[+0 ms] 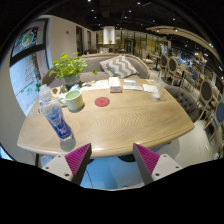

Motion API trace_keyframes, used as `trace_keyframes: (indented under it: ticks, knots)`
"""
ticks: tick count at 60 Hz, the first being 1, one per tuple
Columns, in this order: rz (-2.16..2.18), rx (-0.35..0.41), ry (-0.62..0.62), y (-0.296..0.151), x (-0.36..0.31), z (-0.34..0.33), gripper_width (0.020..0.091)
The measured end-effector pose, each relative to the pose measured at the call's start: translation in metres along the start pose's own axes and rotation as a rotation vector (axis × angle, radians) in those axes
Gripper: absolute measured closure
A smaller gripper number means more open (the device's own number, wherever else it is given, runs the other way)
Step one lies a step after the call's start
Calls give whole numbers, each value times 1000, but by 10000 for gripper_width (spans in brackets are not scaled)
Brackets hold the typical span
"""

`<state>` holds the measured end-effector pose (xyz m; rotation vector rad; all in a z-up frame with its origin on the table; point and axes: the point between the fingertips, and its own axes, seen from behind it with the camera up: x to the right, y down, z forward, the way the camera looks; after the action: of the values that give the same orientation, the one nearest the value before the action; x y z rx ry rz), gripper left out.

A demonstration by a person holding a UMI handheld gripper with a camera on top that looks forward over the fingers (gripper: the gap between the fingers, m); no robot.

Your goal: Pour water

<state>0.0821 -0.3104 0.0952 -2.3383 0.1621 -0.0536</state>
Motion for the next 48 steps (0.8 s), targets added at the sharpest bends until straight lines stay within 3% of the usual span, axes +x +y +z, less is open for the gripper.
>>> trace_keyframes:
  ticks: [9,28,38,44,48]
  knots:
    - [14,41,-82,15,-86,-2,251]
    - [-33,205,-152,-42,-200,51,258]
    - [-46,255,-108,-62,-210,97,401]
    - [-63,288,-78,-71,-210,112,578]
    - [-57,299,-81,-74,-214,112,603]
